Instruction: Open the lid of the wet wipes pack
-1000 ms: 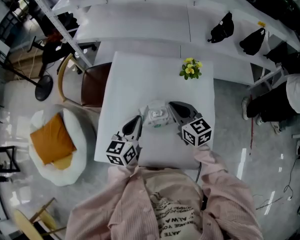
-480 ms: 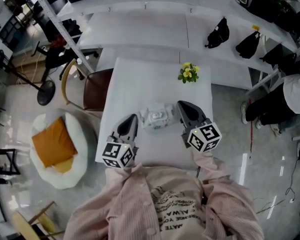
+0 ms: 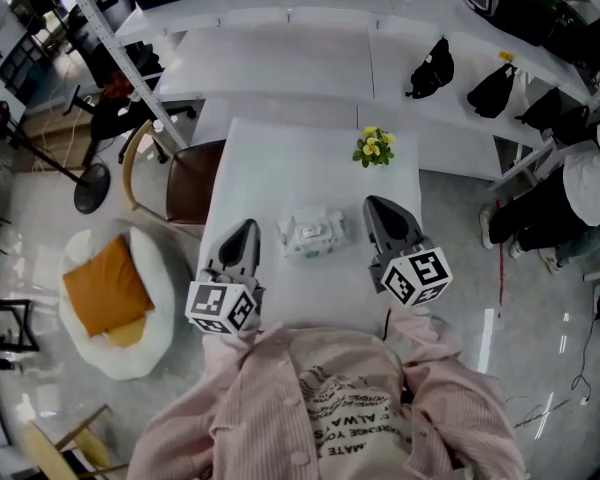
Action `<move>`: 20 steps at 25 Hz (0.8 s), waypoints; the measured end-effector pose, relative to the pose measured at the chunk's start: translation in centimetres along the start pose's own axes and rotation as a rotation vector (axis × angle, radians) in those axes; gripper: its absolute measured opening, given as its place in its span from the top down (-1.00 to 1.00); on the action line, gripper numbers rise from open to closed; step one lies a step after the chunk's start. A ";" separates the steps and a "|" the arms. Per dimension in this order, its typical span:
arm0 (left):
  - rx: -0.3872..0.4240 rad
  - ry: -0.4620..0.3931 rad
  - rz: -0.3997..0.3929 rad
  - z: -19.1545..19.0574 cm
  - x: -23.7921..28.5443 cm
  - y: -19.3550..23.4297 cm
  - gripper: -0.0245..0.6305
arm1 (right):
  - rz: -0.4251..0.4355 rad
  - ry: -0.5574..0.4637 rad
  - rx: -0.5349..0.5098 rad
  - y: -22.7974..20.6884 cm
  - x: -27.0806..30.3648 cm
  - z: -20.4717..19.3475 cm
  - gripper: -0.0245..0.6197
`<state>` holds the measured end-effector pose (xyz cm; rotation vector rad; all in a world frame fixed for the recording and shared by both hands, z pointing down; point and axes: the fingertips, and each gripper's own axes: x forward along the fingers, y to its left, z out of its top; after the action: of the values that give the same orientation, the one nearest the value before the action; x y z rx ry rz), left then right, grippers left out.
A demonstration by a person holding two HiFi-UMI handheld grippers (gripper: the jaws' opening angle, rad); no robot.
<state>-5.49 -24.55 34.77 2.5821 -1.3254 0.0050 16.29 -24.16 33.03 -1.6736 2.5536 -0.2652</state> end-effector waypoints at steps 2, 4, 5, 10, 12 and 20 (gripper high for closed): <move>0.004 -0.011 0.006 0.3 -0.1 0.1 0.93 | -0.006 -0.010 -0.006 -0.1 -0.1 0.4 0.92; 0.009 -0.018 0.011 0.5 -0.1 0.2 0.93 | -0.013 -0.017 -0.011 -0.2 -0.2 0.7 0.92; 0.011 -0.020 0.014 0.6 -0.2 0.3 0.93 | -0.015 -0.019 -0.013 -0.3 -0.2 0.8 0.92; 0.016 -0.020 0.023 0.8 -0.3 0.5 0.93 | -0.024 -0.022 -0.017 -0.4 -0.3 1.0 0.92; 0.017 -0.020 0.026 0.8 -0.3 0.6 0.93 | -0.027 -0.021 -0.020 -0.5 -0.3 0.9 0.92; 0.018 -0.007 0.030 0.3 -0.2 0.7 0.93 | -0.036 -0.009 -0.044 -0.8 -0.3 0.6 0.92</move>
<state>-6.19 -24.81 34.56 2.5790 -1.3732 0.0133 17.24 -24.24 32.60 -1.7333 2.5432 -0.2043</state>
